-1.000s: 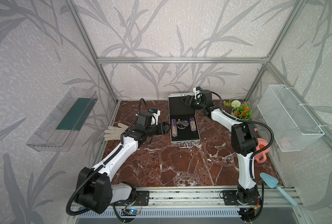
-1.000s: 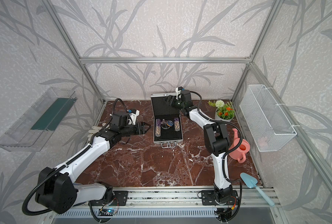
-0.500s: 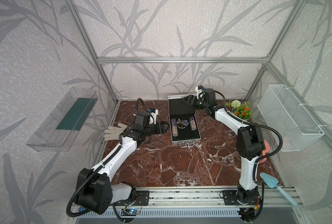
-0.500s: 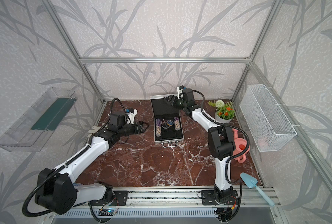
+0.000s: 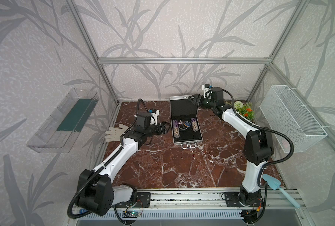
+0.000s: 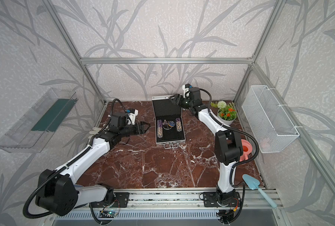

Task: Open the poker set cases
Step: Open the case lid on the poker set case, then reset both arms

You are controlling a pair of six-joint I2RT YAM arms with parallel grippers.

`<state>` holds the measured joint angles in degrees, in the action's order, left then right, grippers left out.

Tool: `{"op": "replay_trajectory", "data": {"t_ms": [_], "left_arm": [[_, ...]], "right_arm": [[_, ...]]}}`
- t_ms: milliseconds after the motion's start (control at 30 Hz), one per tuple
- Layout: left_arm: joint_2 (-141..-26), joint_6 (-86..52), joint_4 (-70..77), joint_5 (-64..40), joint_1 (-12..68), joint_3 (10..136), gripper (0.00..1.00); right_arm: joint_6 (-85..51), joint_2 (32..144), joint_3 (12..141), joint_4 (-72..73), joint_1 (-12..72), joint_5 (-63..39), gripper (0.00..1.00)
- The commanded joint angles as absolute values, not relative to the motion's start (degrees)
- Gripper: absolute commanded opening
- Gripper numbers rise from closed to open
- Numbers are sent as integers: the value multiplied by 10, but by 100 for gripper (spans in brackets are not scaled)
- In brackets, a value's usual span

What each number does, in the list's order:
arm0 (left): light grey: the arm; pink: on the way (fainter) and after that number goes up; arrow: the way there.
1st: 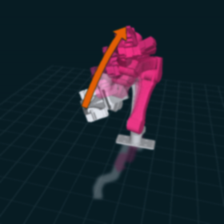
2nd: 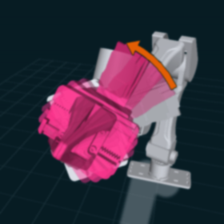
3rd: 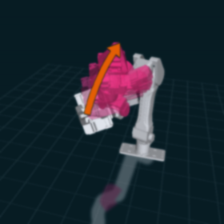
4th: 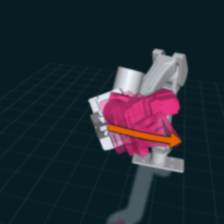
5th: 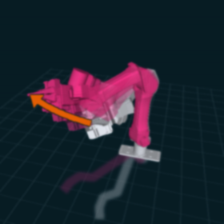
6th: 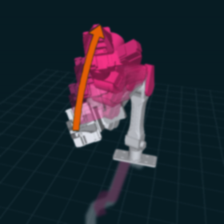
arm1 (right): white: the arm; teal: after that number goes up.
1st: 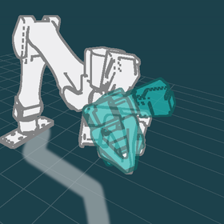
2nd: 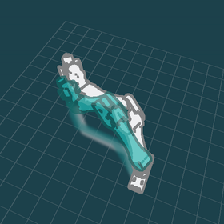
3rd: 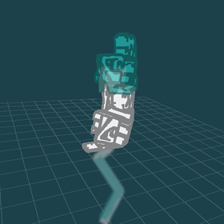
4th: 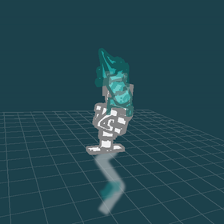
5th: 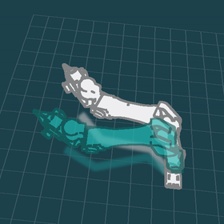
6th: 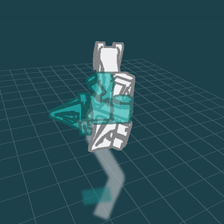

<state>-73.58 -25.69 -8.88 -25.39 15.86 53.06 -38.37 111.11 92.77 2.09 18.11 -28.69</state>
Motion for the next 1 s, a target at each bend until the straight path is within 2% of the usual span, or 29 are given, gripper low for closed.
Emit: {"op": "replay_trajectory", "data": {"t_ms": [0, 133, 267, 533, 800, 967], "left_arm": [[-734, -264, -60, -231, 142, 518, 74], [-728, -264, -33, -182, 123, 505, 74], [-718, -232, -8, -76, 109, 476, 74], [-687, -196, 105, 65, 62, 394, 74], [-660, -168, 184, 223, 26, 298, 75], [-666, -136, 270, 260, 21, 231, 75]], "right_arm": [[-372, 1058, 910, 12, 173, -302, 74], [-361, 1020, 884, 0, 160, -303, 73], [-308, 959, 843, -41, 145, -282, 73], [-167, 807, 698, -110, 116, -146, 73], [-117, 665, 427, 35, 87, 48, 74], [-81, 654, 292, 187, 85, 142, 75]]}}
